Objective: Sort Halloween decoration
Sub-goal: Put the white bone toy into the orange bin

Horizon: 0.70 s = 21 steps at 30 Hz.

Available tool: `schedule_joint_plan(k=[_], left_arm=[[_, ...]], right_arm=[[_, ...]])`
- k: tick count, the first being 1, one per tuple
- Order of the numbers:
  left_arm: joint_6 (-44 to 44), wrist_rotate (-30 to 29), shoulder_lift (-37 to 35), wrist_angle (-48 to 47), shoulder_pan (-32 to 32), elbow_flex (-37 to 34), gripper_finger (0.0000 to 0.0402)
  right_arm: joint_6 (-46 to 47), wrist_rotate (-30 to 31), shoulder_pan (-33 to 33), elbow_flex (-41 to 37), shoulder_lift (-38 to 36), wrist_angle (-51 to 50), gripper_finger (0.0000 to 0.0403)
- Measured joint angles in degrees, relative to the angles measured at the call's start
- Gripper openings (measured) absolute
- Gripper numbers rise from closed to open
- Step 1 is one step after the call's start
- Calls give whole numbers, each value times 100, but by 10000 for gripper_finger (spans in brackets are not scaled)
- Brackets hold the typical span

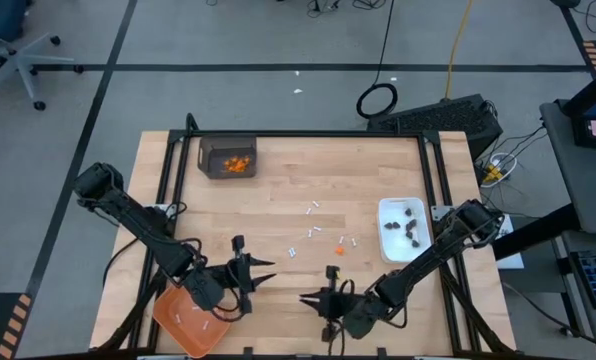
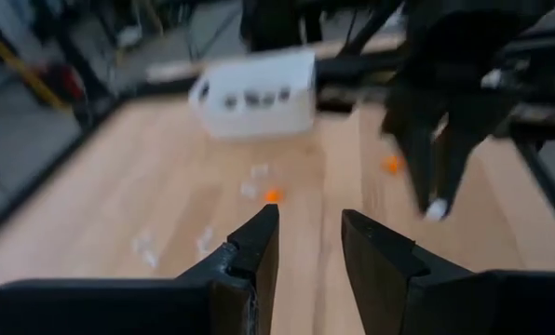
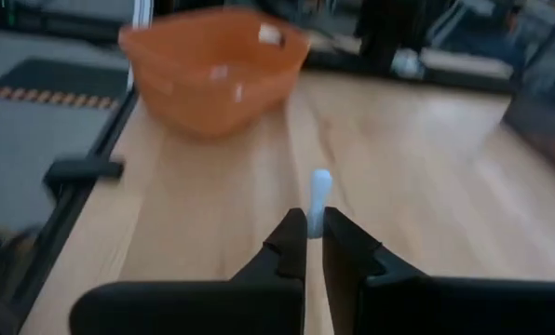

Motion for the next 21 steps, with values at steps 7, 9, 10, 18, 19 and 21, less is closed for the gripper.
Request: schedule_joint_plan(k=[7,9,10,18,19,21], left_arm=[[1849,-21,1,1603,-202,0,118],[1951,26,0,1756,-219,2,118],[1945,62,0,1748,-219,2,118],[1613,807,33,1831,-252,2,118],[1608,820,31,1856,-277,2,118],[1608,804,28,1865,-368,2,118]], right_arm=[[-1282,-207,-227,4,-8,1397,0],[-1527,-447,-319,5,-8,1687,0],[-1624,-513,-360,5,-8,1818,0],[-2367,-619,-503,5,-11,2510,0],[-2445,-619,-519,5,-13,2577,0],[-2581,-616,-534,5,-13,2706,0]])
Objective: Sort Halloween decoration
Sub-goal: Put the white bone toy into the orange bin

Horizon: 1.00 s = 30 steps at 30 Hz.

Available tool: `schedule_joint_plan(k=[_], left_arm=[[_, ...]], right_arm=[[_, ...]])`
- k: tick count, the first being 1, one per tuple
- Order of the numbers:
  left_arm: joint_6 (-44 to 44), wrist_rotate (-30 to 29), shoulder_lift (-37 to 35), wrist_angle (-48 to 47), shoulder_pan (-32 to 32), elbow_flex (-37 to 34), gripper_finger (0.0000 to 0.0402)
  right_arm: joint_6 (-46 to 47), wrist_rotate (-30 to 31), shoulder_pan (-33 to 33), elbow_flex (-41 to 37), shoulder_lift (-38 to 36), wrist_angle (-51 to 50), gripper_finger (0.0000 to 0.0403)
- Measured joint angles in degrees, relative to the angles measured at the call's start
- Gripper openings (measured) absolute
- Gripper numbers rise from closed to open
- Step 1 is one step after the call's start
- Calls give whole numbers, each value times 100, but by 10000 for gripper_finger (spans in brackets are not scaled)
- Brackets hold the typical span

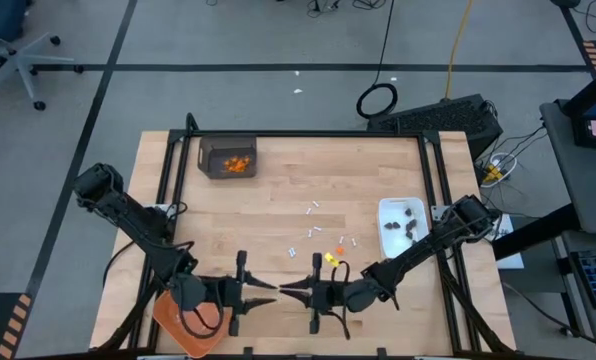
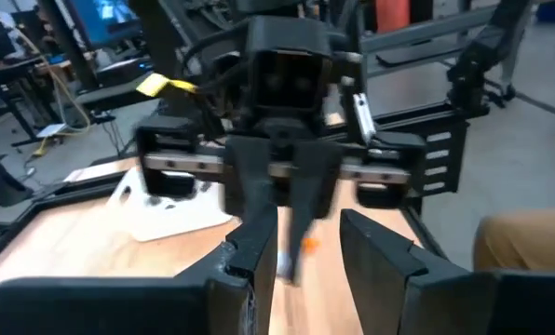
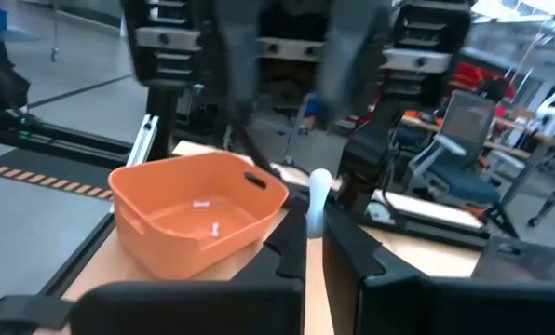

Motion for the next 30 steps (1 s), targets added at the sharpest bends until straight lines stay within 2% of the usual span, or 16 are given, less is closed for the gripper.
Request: schedule_joint_plan(k=[4,9,16,30], left_arm=[[0,-134,14,134,-165,0,118],[0,-694,188,430,-215,0,118],[4,-674,555,781,-110,0,118],[59,-848,579,868,-81,0,118]], right_arm=[[-136,-2,-7,2,-2,129,0],[-211,-4,-11,2,-2,123,0],[-222,-2,-10,2,-2,121,0],[-211,0,-12,2,-4,101,0]])
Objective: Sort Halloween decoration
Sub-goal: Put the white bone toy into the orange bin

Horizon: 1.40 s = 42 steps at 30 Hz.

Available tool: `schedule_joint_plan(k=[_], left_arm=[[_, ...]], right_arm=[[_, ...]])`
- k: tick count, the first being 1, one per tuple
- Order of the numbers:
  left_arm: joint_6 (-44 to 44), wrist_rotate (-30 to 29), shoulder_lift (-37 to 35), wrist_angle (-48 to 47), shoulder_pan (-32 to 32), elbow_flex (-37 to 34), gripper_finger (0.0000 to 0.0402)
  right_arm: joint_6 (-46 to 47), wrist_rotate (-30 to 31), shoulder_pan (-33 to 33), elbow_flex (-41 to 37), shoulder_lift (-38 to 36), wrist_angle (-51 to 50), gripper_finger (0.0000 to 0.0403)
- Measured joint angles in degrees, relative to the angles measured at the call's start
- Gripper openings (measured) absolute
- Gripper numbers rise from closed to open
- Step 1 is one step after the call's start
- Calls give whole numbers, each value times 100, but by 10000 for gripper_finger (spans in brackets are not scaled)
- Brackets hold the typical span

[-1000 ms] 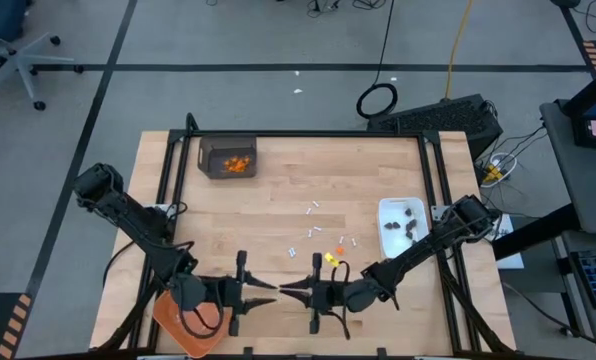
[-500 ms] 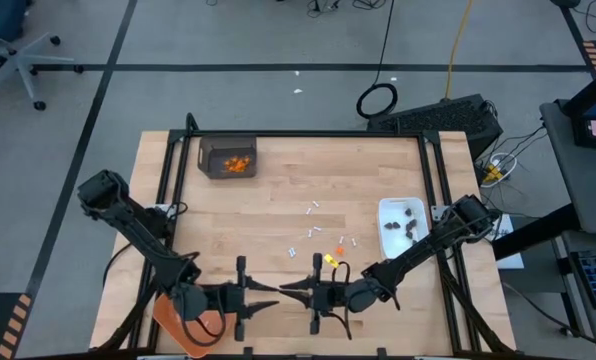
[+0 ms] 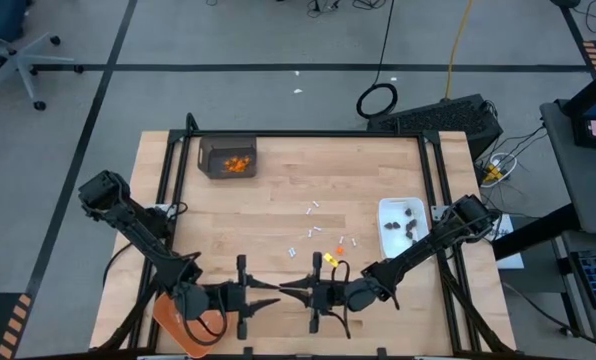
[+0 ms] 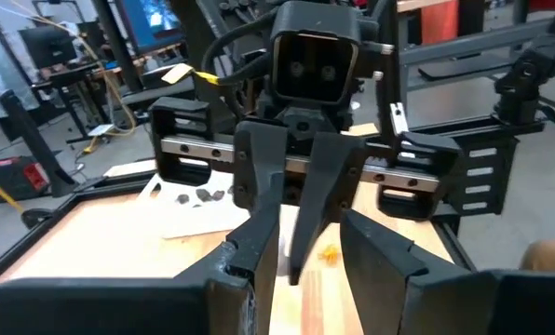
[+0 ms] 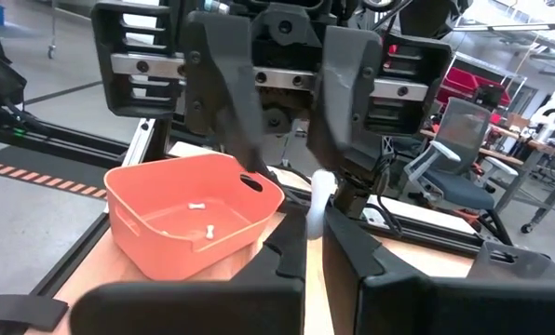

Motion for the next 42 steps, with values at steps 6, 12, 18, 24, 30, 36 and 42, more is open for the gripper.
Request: schedule_joint_plan(k=[6,12,18,24,30,36,42], left_arm=[[-4,-107,-2,331,7,0,118],[-8,-39,-2,299,-20,0,118],[-63,5,-2,91,-10,0,118],[-215,60,-2,-17,103,0,118],[-337,244,51,-79,170,-2,118],[-186,234,81,-62,168,0,118],[-162,210,80,-162,168,0,118]], right_arm=[[0,-20,4,7,0,-28,0],[-15,-22,2,7,0,-39,0],[-39,-20,0,7,0,-42,0],[-42,-15,-8,7,0,-42,0],[-31,-9,-31,7,0,-46,0],[-22,-11,-39,7,-4,-42,0],[-21,-11,-60,7,-4,-48,0]])
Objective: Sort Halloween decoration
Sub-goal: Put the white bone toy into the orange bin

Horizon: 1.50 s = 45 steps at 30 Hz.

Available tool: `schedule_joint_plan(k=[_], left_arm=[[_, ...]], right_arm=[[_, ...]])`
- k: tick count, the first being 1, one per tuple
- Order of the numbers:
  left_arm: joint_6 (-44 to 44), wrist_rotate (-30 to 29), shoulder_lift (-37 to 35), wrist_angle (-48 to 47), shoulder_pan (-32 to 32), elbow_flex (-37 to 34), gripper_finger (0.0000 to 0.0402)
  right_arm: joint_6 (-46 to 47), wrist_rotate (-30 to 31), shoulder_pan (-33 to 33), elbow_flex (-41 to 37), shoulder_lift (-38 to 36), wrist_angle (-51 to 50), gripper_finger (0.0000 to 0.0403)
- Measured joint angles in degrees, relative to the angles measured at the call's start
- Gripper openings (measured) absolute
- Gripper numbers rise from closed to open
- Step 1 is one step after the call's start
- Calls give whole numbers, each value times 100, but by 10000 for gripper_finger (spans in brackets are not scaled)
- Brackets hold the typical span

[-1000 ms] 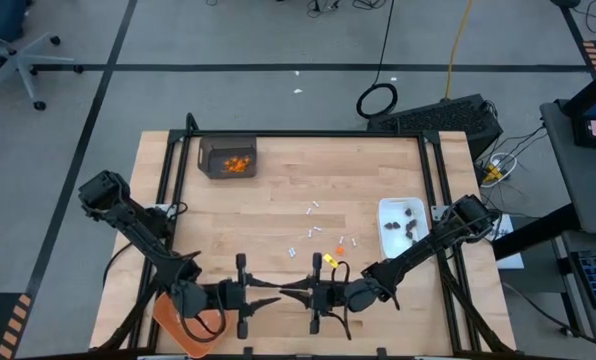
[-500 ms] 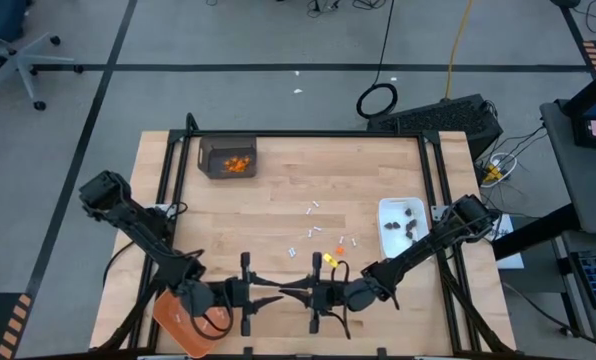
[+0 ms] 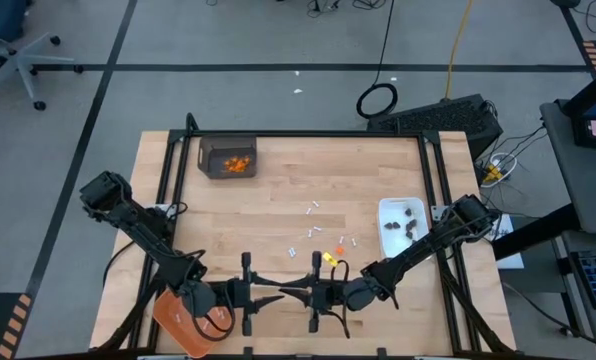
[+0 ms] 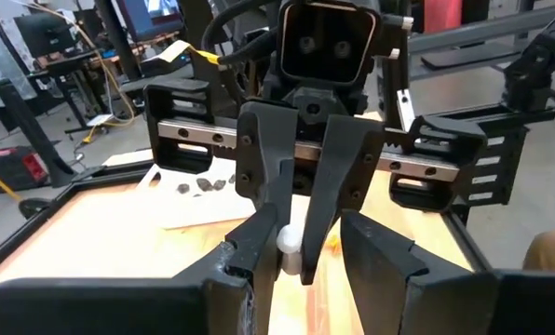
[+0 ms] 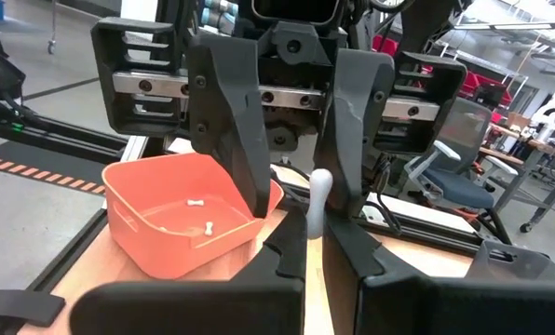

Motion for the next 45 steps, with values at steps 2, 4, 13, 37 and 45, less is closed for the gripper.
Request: schedule_joint_plan(k=[2,4,13,37,45], left_arm=[[-1,-111,-1,-60,0,0,112],[1,-191,-1,-119,0,0,96],[0,-219,-1,-147,0,0,14],[-888,-225,-1378,-867,-595,-2,8],[-1891,-52,-2171,-1800,-637,-2,10]], right_arm=[[2,1,-6,0,0,-18,0],[-1,-7,-8,0,0,-16,0],[12,-36,-4,-7,0,-16,1],[1724,-142,27,-4,0,-2047,145],[1785,-148,121,-4,0,-2151,144]])
